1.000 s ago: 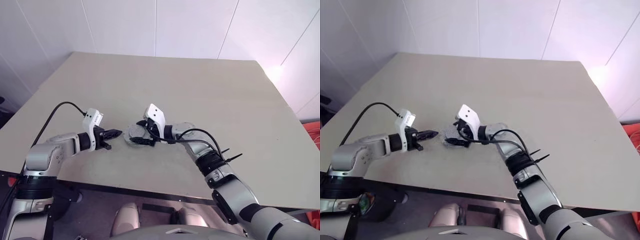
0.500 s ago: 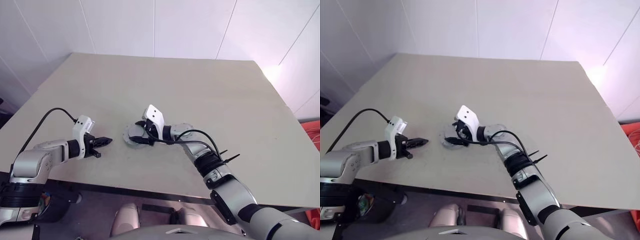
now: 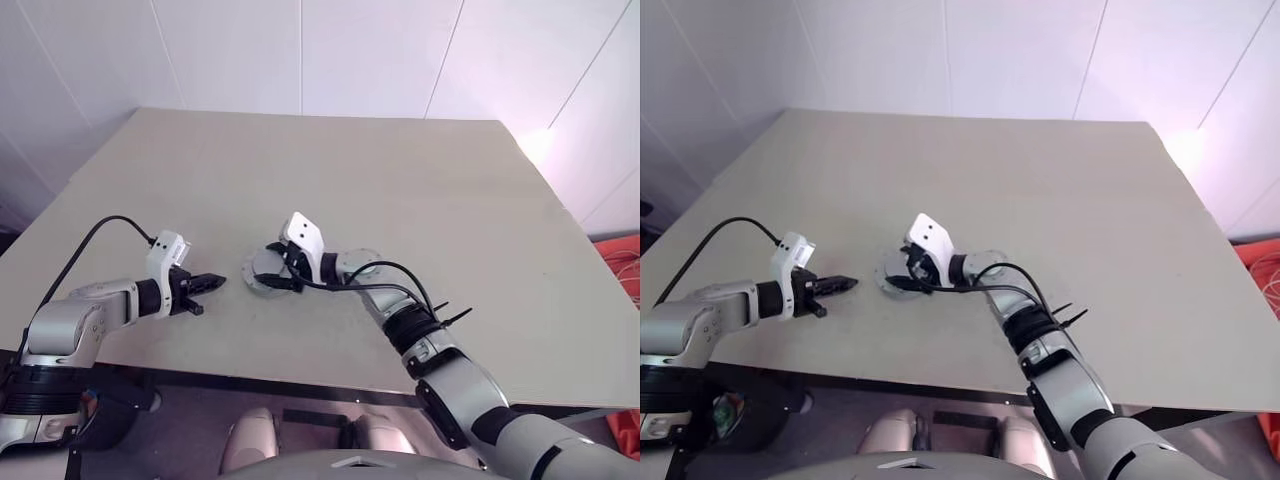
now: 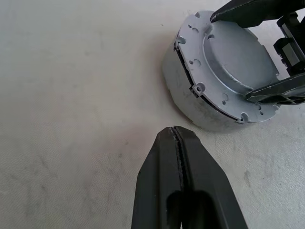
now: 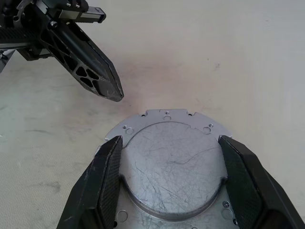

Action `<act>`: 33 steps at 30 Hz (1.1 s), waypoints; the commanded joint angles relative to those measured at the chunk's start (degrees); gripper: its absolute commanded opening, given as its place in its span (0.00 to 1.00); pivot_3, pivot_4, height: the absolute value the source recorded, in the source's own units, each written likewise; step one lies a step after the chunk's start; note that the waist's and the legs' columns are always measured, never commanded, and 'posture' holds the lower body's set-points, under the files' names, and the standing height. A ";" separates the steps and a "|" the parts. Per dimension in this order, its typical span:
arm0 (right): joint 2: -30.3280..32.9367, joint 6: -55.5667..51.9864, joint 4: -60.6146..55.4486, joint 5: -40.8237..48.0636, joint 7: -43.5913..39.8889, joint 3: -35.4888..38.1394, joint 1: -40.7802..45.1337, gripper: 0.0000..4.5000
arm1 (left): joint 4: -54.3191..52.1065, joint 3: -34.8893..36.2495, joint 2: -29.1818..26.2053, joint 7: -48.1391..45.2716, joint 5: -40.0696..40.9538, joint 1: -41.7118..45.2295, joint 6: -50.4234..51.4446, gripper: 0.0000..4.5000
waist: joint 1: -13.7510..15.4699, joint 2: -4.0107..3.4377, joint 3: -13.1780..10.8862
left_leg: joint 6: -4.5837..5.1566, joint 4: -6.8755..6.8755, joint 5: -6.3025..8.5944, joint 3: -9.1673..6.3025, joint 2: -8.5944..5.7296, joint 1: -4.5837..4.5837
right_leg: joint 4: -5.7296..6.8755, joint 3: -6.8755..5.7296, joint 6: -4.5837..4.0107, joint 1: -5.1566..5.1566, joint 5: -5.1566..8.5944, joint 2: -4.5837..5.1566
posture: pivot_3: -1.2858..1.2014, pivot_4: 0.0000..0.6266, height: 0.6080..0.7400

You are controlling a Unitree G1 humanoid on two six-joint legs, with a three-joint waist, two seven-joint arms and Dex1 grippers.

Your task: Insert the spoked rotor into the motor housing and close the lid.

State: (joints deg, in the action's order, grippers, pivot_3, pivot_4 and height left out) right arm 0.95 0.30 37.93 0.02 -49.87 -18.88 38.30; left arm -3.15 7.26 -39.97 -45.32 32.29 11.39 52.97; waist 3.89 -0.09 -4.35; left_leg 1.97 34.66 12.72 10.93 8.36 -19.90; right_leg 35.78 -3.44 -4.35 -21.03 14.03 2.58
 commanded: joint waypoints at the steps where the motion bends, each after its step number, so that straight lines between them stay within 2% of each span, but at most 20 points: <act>1: 0.35 0.65 2.93 -1.83 0.49 -0.71 0.53 0.69 | -2.04 1.16 -0.18 0.28 0.53 1.28 -0.48 0.00 | 0.00 0.00 0.00 | 0.00 0.00 0.00 0.00 0.00 0.01 | 0.00 0.00 0.00 0.00 0.00 0.00 | 0.52 0.00 1.00; 12: 3.46 1.27 6.74 -3.87 -3.35 -3.34 0.79 0.69 | -2.13 1.34 0.44 0.87 0.94 1.41 -0.65 0.00 | 0.21 -0.06 0.04 | 0.02 -0.02 0.01 0.00 -0.02 0.13 | -0.09 0.00 -0.03 0.18 -0.01 0.01 | 0.52 0.00 1.00; 17: 4.13 0.63 8.27 -5.25 -3.16 -4.96 0.91 0.69 | -1.79 2.80 2.47 2.61 2.06 2.63 0.08 0.00 | 0.25 -0.10 0.08 | 0.03 -0.02 0.02 0.00 -0.03 0.11 | -0.13 0.00 -0.03 0.19 -0.01 0.02 | 0.52 0.00 1.00; 33: 4.54 0.60 7.41 -5.05 -2.99 -5.02 0.76 0.69 | 3.00 5.43 16.76 9.32 9.62 11.24 6.32 0.00 | 0.27 -0.36 0.24 | 0.27 -0.03 0.16 0.00 -0.05 0.21 | -0.21 0.00 -0.02 0.34 -0.01 0.04 | 0.52 0.00 1.00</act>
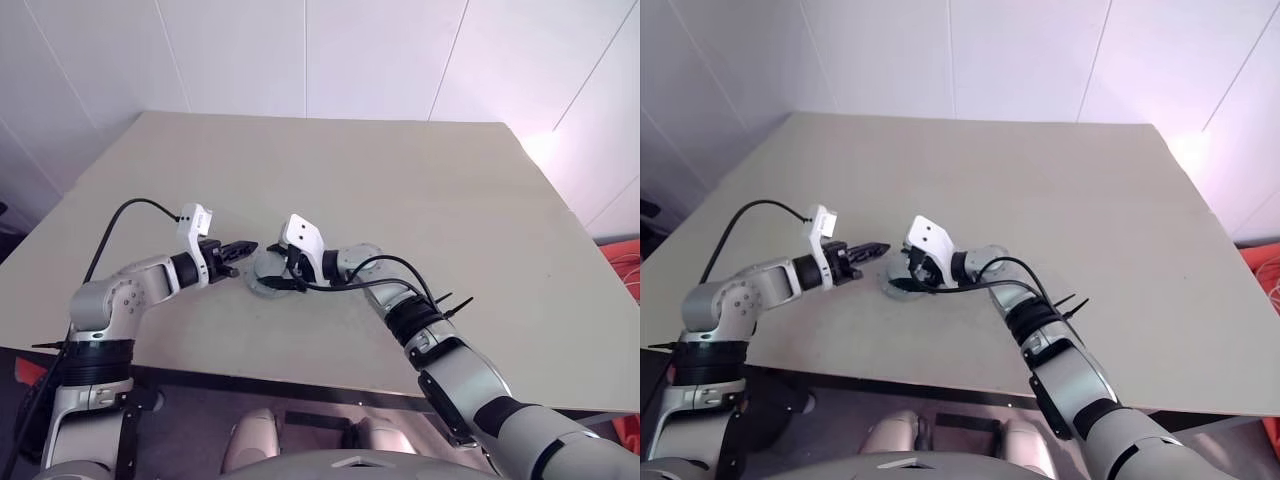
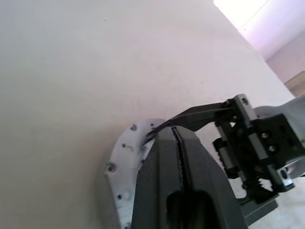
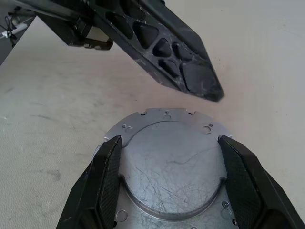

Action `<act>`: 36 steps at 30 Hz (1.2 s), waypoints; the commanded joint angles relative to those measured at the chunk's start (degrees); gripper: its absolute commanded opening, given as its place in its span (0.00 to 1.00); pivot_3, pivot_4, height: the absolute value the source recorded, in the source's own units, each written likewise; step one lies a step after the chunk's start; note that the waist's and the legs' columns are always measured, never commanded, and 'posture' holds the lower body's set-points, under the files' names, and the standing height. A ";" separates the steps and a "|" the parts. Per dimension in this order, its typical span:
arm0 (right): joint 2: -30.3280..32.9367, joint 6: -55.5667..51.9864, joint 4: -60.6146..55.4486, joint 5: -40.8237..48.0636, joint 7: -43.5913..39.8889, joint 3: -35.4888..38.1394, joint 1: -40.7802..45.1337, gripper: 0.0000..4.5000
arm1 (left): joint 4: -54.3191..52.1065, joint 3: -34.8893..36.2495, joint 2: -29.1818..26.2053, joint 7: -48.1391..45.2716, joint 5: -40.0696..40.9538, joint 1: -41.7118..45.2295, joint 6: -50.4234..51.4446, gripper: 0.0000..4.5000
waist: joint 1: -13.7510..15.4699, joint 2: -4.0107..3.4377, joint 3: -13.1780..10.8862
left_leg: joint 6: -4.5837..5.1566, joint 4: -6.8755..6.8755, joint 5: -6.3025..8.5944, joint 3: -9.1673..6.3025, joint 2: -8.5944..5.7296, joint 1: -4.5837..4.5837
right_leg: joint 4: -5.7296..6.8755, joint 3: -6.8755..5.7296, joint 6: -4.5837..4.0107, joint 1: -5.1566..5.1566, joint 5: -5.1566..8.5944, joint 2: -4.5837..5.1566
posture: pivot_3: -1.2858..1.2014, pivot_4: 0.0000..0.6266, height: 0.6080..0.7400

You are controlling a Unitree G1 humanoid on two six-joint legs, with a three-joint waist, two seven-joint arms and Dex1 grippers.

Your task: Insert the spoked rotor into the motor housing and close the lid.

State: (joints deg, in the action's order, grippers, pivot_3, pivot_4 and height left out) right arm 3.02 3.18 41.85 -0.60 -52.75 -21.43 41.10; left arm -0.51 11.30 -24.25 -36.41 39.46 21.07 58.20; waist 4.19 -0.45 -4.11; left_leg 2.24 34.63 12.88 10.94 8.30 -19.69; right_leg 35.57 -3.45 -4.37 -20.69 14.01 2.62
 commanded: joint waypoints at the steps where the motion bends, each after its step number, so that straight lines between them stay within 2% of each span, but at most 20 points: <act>1: 2.49 -2.28 3.43 -4.43 -0.09 -2.48 -2.05 0.69 | 0.60 1.78 1.70 0.51 3.22 1.72 1.78 0.00 | -0.01 -0.01 0.00 | 0.00 0.00 0.00 0.00 0.00 -0.02 | 0.00 0.00 0.00 -0.01 0.00 0.00 | 0.52 0.00 1.00; 6: 2.48 -2.17 3.15 -4.38 0.14 -2.43 -2.05 0.69 | 2.54 1.60 3.63 1.62 5.16 1.46 5.67 0.00 | 0.00 -0.01 0.00 | 0.01 -0.01 0.00 0.00 0.00 -0.01 | -0.02 0.00 0.01 -0.01 0.00 0.00 | 0.52 0.00 1.00; 13: 2.43 -2.08 3.11 -4.29 0.35 -2.26 -1.79 0.69 | 3.56 1.95 3.66 3.68 5.07 1.18 7.03 0.00 | -0.01 -0.02 0.00 | 0.00 -0.08 0.00 0.00 0.00 -0.01 | -0.09 0.00 0.04 -0.01 0.02 0.00 | 0.52 0.00 1.00; 20: 2.33 -2.22 2.46 -3.88 0.50 -1.81 -1.10 0.69 | 5.54 -2.73 2.23 6.06 0.67 1.38 8.29 0.00 | 0.02 -0.15 0.08 | 0.00 -0.14 0.00 0.00 -0.02 0.03 | -0.14 0.00 0.34 0.01 0.19 0.00 | 0.52 0.00 1.00; 30: 3.16 -8.82 -7.43 -0.16 -0.91 0.85 -0.96 0.69 | 6.21 -3.64 1.24 6.93 -0.07 1.79 10.01 0.00 | 0.57 -0.26 0.14 | 0.00 -0.34 0.00 0.00 -0.06 0.02 | -0.37 0.00 0.40 0.04 0.23 0.01 | 0.52 0.00 1.00; 36: 3.32 -12.61 -11.27 1.45 -1.80 1.63 -0.77 0.69 | 6.09 -4.11 0.75 6.53 -0.36 1.38 10.26 0.00 | 1.08 -0.26 0.14 | 0.04 -0.46 0.02 0.00 -0.08 -0.21 | -0.65 -0.01 0.07 -0.09 0.03 0.01 | 0.52 0.00 1.00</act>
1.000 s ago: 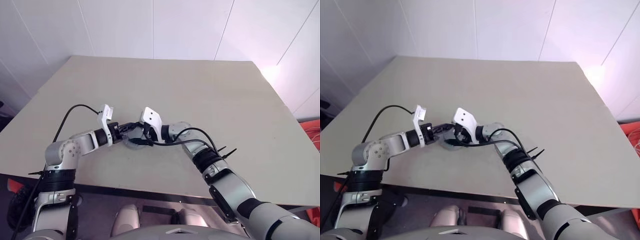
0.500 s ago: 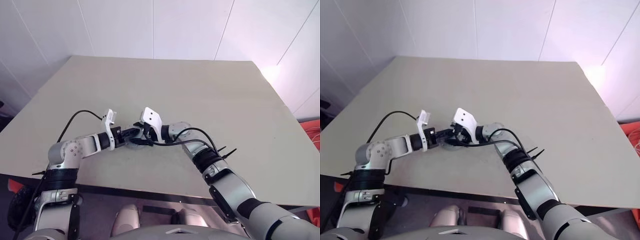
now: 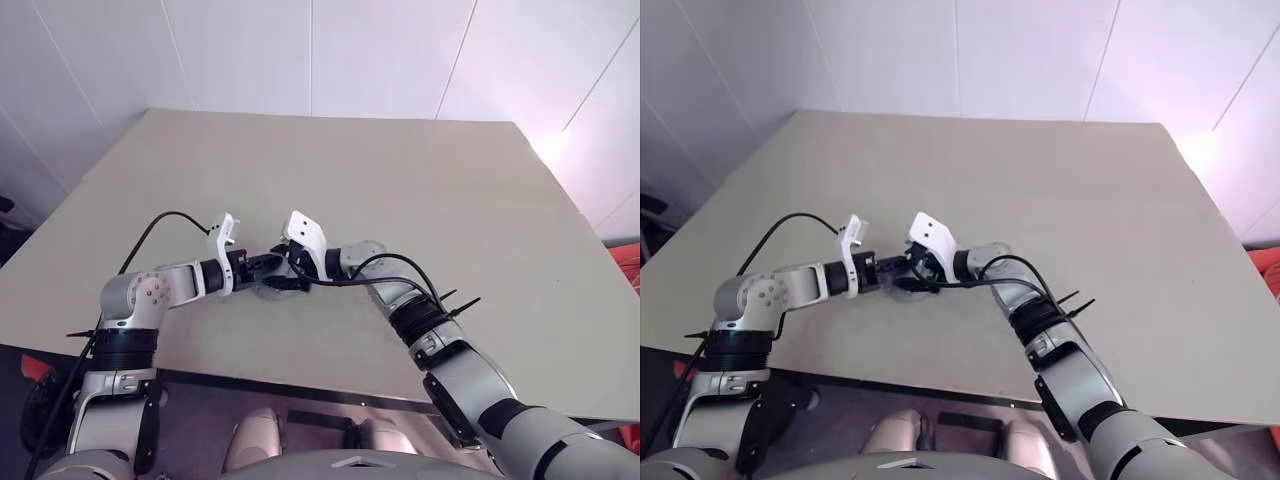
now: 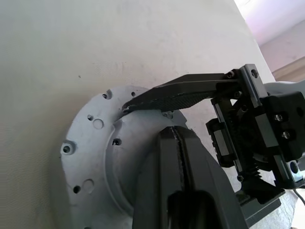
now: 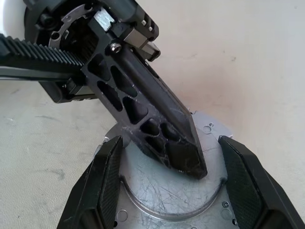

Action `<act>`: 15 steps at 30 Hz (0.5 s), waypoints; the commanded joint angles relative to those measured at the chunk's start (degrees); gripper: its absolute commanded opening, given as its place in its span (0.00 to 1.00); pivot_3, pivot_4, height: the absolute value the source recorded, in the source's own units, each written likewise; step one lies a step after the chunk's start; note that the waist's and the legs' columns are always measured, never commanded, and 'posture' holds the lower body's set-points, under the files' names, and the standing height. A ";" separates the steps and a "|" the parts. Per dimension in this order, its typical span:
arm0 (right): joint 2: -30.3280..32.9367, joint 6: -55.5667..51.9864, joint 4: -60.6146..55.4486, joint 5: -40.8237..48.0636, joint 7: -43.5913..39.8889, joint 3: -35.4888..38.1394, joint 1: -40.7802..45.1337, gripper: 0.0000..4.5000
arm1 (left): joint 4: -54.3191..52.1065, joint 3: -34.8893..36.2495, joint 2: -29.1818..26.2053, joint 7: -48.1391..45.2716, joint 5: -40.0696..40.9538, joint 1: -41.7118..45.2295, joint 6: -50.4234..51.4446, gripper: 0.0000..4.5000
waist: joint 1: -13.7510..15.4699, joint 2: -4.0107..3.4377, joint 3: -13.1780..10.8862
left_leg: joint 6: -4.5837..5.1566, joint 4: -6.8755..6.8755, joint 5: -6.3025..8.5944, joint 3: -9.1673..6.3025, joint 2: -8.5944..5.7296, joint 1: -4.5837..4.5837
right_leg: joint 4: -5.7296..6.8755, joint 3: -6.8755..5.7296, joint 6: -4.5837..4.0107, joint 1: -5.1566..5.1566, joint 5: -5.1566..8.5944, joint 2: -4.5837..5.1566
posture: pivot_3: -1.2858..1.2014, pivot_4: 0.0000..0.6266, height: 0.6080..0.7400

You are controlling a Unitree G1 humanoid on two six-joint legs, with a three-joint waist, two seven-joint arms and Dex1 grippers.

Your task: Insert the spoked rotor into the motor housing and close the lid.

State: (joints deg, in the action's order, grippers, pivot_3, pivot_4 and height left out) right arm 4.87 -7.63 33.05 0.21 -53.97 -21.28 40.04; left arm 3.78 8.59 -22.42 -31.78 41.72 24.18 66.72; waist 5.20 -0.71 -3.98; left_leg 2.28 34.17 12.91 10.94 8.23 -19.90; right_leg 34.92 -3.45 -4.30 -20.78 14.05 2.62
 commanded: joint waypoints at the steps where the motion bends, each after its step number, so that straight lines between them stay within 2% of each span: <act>1: 1.70 -2.26 -3.22 1.11 -1.48 1.45 0.09 0.77 | 1.79 -1.42 -1.14 1.85 -2.60 -1.75 1.68 0.00 | 0.12 0.00 0.00 | 0.00 0.00 0.00 0.00 0.00 -0.02 | -0.02 -0.01 0.00 -0.01 0.00 0.00 | 0.52 0.00 1.00; 4: 2.16 -2.63 -4.81 1.11 -1.94 1.22 -0.38 0.99 | 1.97 -1.26 -1.40 1.73 -2.65 -1.61 1.42 0.00 | 0.16 0.02 0.00 | 0.00 0.00 0.00 0.01 0.00 -0.04 | -0.08 -0.01 0.00 0.00 0.00 0.00 | 0.52 0.00 1.00; 12: 1.91 -2.34 -5.09 0.20 0.31 1.58 -0.01 1.00 | 2.96 -0.14 -3.65 -0.18 -1.53 -0.51 2.25 0.00 | -0.05 0.00 -0.01 | -0.11 -0.20 -0.07 0.01 0.06 0.04 | -0.04 -0.01 0.09 -0.09 0.05 -0.07 | 0.52 0.00 1.00; 15: 1.07 -5.17 -5.58 2.84 1.31 4.58 1.29 1.00 | 2.82 -0.43 -3.93 -0.66 -1.61 -0.82 2.35 0.00 | -0.07 0.01 -0.01 | -0.09 -0.20 -0.05 0.01 0.05 0.03 | -0.06 -0.01 0.08 -0.10 0.04 -0.07 | 0.52 0.00 1.00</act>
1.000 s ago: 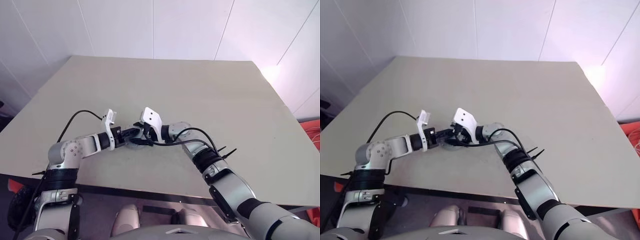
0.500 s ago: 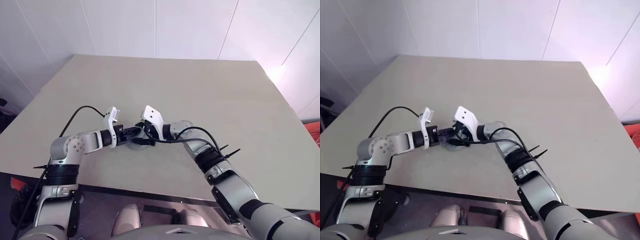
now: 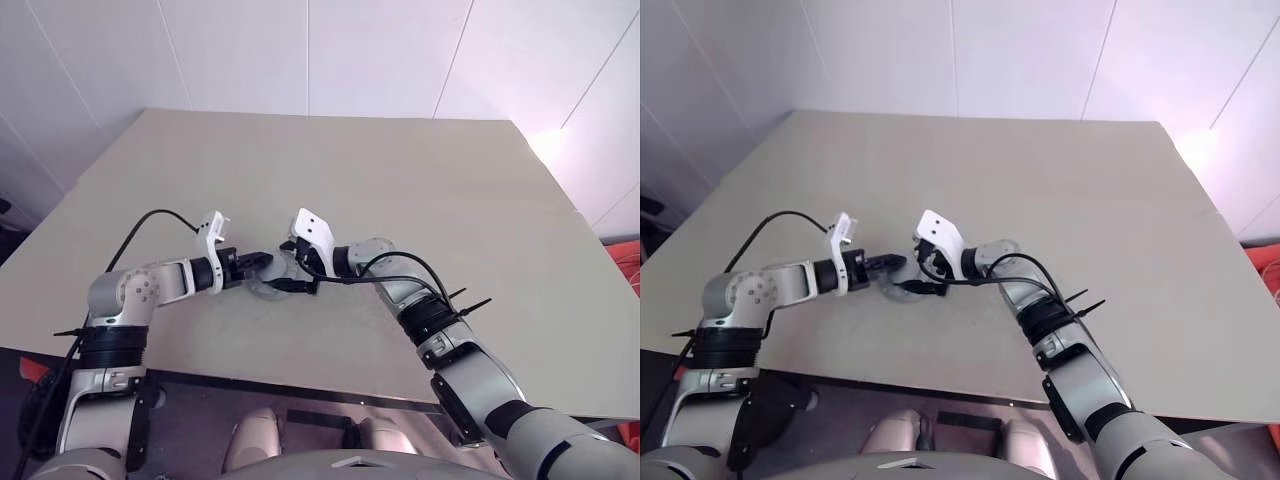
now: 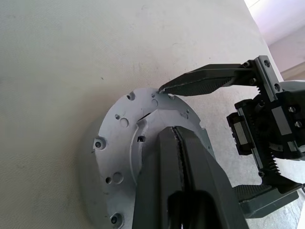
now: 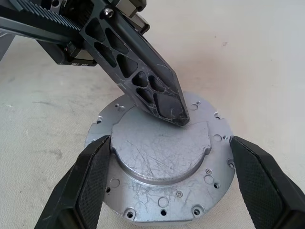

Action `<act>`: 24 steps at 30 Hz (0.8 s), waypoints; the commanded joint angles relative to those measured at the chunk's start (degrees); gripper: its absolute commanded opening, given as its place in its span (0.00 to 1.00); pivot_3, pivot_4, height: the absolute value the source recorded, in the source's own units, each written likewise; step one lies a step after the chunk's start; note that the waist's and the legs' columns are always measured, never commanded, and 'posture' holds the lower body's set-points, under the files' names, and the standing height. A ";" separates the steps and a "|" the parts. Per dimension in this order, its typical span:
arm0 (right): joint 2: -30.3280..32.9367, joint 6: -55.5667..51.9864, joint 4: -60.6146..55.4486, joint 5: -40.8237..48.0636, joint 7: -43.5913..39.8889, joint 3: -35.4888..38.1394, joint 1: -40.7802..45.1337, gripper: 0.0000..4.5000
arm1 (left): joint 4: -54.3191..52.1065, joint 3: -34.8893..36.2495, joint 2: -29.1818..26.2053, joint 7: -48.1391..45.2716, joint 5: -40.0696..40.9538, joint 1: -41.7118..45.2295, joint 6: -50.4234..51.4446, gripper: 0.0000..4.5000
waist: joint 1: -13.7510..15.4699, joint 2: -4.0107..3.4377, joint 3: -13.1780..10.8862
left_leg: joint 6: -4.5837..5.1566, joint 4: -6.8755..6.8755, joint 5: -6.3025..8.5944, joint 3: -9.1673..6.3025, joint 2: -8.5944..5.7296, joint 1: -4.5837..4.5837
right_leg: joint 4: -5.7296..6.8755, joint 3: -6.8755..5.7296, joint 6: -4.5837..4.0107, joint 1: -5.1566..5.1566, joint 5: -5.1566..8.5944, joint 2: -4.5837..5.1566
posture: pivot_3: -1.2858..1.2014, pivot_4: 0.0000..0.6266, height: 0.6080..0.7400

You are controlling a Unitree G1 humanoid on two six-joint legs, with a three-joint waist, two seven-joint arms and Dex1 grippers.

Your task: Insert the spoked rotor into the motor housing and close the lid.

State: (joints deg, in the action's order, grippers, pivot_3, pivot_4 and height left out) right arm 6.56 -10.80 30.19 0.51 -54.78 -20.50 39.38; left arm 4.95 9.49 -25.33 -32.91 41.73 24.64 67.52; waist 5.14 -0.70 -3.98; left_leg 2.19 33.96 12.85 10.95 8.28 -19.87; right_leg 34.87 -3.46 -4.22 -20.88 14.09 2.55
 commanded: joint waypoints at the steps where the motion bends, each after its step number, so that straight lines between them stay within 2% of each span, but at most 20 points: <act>1: -0.92 -3.40 -3.03 3.81 2.56 5.23 2.61 1.00 | 1.64 -1.39 -1.00 0.37 -1.62 -1.35 1.58 0.00 | -0.03 0.00 -0.01 | 0.00 0.00 0.00 0.00 0.00 -0.01 | 0.00 0.00 -0.06 -0.01 -0.03 0.00 | 0.52 0.00 1.00; 9: -1.30 -16.21 -7.94 14.06 6.63 16.60 8.00 1.00 | 1.03 -2.13 -1.21 -1.36 -0.72 -1.53 3.35 0.00 | 0.15 -0.03 -0.03 | -0.18 -0.01 -0.10 0.01 -0.01 -0.11 | -0.01 0.00 -0.09 -0.09 -0.05 0.01 | 0.52 0.00 1.00; 14: -0.54 -22.92 -10.20 17.44 9.00 19.91 9.36 1.00 | 1.00 -2.42 -1.08 -1.89 -0.81 -1.29 3.70 0.00 | 0.22 -0.03 -0.02 | -0.21 -0.23 -0.13 0.04 -0.05 -0.12 | -0.10 0.00 -0.09 -0.14 -0.03 0.01 | 0.52 0.00 1.00; 19: 4.07 -46.96 -6.16 23.36 13.63 26.19 11.72 1.00 | 0.97 -3.03 -1.32 -2.71 -1.03 -1.11 3.74 0.00 | 0.41 -0.03 -0.03 | -0.22 -0.25 -0.14 0.05 -0.08 -0.13 | -0.11 0.00 -0.09 -0.14 -0.03 0.03 | 0.52 0.00 1.00; 24: 9.12 -62.46 -3.23 26.18 13.82 27.50 11.93 1.00 | 0.98 -3.24 -1.57 -3.36 -1.23 -1.39 3.27 0.00 | 0.55 -0.04 -0.03 | -0.27 -0.28 -0.17 0.05 -0.09 -0.11 | -0.11 0.00 -0.08 -0.14 -0.03 0.03 | 0.52 0.00 1.00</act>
State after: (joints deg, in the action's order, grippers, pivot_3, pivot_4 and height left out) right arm 15.25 -68.97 27.59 24.40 -40.94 6.43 49.92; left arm 4.67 8.50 -26.60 -36.79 41.97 24.43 69.37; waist 5.69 -0.74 -4.01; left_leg 1.89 33.65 12.66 11.00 8.19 -19.98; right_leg 34.76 -3.46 -4.30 -21.04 14.05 2.57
